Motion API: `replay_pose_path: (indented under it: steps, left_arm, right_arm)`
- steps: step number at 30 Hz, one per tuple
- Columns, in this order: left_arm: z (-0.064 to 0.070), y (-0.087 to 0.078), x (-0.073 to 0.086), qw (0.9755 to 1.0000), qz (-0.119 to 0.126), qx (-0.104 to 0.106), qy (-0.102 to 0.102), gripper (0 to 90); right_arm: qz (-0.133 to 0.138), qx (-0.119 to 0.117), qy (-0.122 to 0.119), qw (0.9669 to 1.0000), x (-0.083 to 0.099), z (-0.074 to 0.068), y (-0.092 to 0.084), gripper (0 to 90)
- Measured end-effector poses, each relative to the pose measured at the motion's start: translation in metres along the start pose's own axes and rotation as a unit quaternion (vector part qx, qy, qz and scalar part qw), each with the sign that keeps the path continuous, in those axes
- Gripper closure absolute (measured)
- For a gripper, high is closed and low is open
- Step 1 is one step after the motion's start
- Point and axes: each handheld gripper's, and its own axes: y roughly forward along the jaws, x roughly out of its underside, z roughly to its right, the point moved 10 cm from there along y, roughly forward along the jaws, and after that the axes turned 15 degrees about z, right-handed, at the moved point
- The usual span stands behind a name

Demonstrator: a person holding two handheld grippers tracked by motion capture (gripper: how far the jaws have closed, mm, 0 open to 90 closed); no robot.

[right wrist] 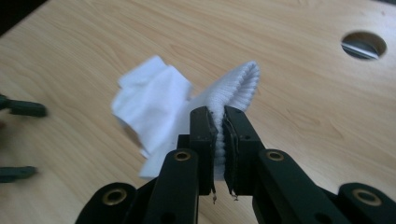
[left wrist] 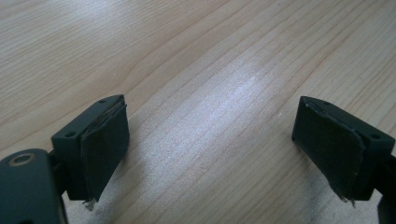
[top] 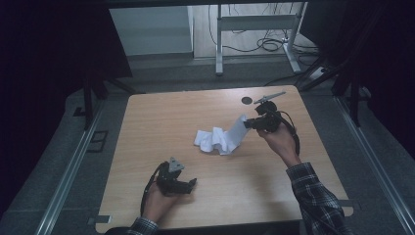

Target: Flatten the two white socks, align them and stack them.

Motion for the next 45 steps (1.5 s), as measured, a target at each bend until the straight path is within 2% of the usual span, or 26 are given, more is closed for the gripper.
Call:
replay_pose_path:
  steps: [2, 3, 8, 9, 11, 12, 13, 15, 18, 22, 24, 25, 27, 30, 32, 33, 34, 35, 36, 37, 38, 39, 40, 41, 45]
  left_arm:
    - [0.000, 0.000, 0.000, 1.0000, 0.000, 0.000, 0.000, 11.1]
    - [0.000, 0.000, 0.000, 1.0000, 0.001, 0.000, 0.001, 11.1]
    - [0.000, 0.000, 0.000, 1.0000, 0.001, -0.001, 0.001, 11.1]
    - [0.000, 0.000, 0.000, 1.0000, 0.001, -0.001, 0.001, 11.1]
    - [0.000, 0.000, 0.000, 1.0000, 0.001, -0.001, -0.002, 11.1]
    - [0.000, 0.000, 0.000, 1.0000, 0.001, -0.001, -0.002, 11.1]
    - [0.000, 0.000, 0.000, 1.0000, 0.000, 0.000, 0.000, 11.1]
    - [0.000, 0.000, 0.000, 1.0000, -0.002, 0.001, 0.002, 11.1]
    - [0.000, 0.000, 0.000, 1.0000, -0.002, 0.000, 0.000, 11.1]
    - [0.000, 0.000, 0.000, 1.0000, -0.004, -0.001, 0.001, 11.1]
    - [0.000, 0.000, 0.000, 1.0000, -0.003, -0.001, 0.000, 11.1]
    - [-0.001, 0.000, 0.000, 1.0000, -0.003, -0.001, 0.003, 11.1]
    - [0.000, 0.001, 0.000, 1.0000, -0.001, -0.003, 0.000, 11.1]
    - [0.000, 0.001, -0.001, 1.0000, 0.001, -0.003, -0.001, 11.1]
    - [0.000, 0.001, -0.001, 1.0000, 0.001, -0.002, 0.000, 11.1]
    - [0.000, 0.001, -0.001, 1.0000, 0.001, -0.002, 0.000, 11.1]
    - [0.000, 0.001, 0.000, 1.0000, -0.001, -0.002, -0.001, 11.1]
    - [0.000, 0.001, 0.000, 1.0000, -0.001, -0.002, -0.001, 11.1]
    - [0.000, 0.001, 0.000, 1.0000, -0.001, -0.002, -0.001, 11.1]
    - [0.000, 0.001, 0.000, 1.0000, -0.001, -0.002, -0.001, 11.1]
    - [0.000, 0.001, 0.000, 1.0000, -0.001, -0.002, -0.001, 11.1]
    - [0.000, 0.001, 0.000, 1.0000, -0.001, -0.002, -0.001, 11.1]
    - [0.000, 0.001, 0.000, 1.0000, -0.001, -0.002, -0.001, 11.1]
    - [0.000, 0.001, -0.001, 1.0000, -0.001, -0.002, 0.000, 11.1]
    - [0.000, 0.001, -0.001, 1.0000, 0.000, -0.003, -0.002, 11.0]
  right_arm:
    - [0.003, -0.004, -0.003, 1.0000, -0.005, -0.004, -0.001, 82.8]
    - [0.010, -0.011, -0.007, 0.9999, -0.015, -0.012, -0.003, 82.9]
    - [0.031, -0.029, -0.010, 0.9990, -0.041, -0.032, -0.012, 83.0]
    - [0.031, -0.029, -0.010, 0.9990, -0.041, -0.032, -0.012, 83.0]
    - [0.043, -0.036, -0.016, 0.9983, -0.056, -0.042, -0.018, 83.0]
    - [0.043, -0.036, -0.016, 0.9983, -0.056, -0.042, -0.018, 83.0]
    - [0.055, -0.042, -0.017, 0.9975, -0.067, -0.048, -0.025, 83.1]
    - [0.066, -0.044, -0.022, 0.9966, -0.079, -0.052, -0.034, 83.0]
    - [0.085, -0.037, -0.031, 0.9952, -0.095, -0.052, -0.053, 83.0]
    - [0.099, -0.009, -0.035, 0.9944, -0.100, -0.036, -0.077, 82.9]
    - [0.095, 0.002, -0.029, 0.9950, -0.092, -0.024, -0.083, 82.9]
    - [0.095, 0.002, -0.029, 0.9950, -0.092, -0.024, -0.083, 82.9]
    - [0.084, 0.019, -0.015, 0.9962, -0.072, -0.002, -0.086, 82.8]
    - [0.072, 0.035, 0.006, 0.9968, -0.046, 0.023, -0.086, 82.7]
    - [0.063, 0.045, 0.022, 0.9968, -0.027, 0.038, -0.085, 82.6]
    - [0.063, 0.045, 0.022, 0.9968, -0.027, 0.038, -0.085, 82.6]
    - [0.054, 0.057, 0.033, 0.9964, -0.009, 0.053, -0.086, 82.5]
    - [0.054, 0.057, 0.033, 0.9964, -0.009, 0.053, -0.086, 82.5]
    - [0.048, 0.064, 0.048, 0.9956, 0.009, 0.064, -0.087, 82.4]
    - [0.048, 0.064, 0.048, 0.9956, 0.009, 0.064, -0.087, 82.4]
    - [0.045, 0.067, 0.053, 0.9953, 0.017, 0.069, -0.087, 82.3]
    - [0.039, 0.073, 0.062, 0.9946, 0.033, 0.078, -0.088, 82.0]
    - [0.039, 0.073, 0.062, 0.9946, 0.033, 0.078, -0.088, 82.0]
    - [0.036, 0.079, 0.066, 0.9940, 0.047, 0.085, -0.090, 81.9]
    - [0.026, 0.098, 0.064, 0.9929, 0.074, 0.097, -0.094, 81.8]
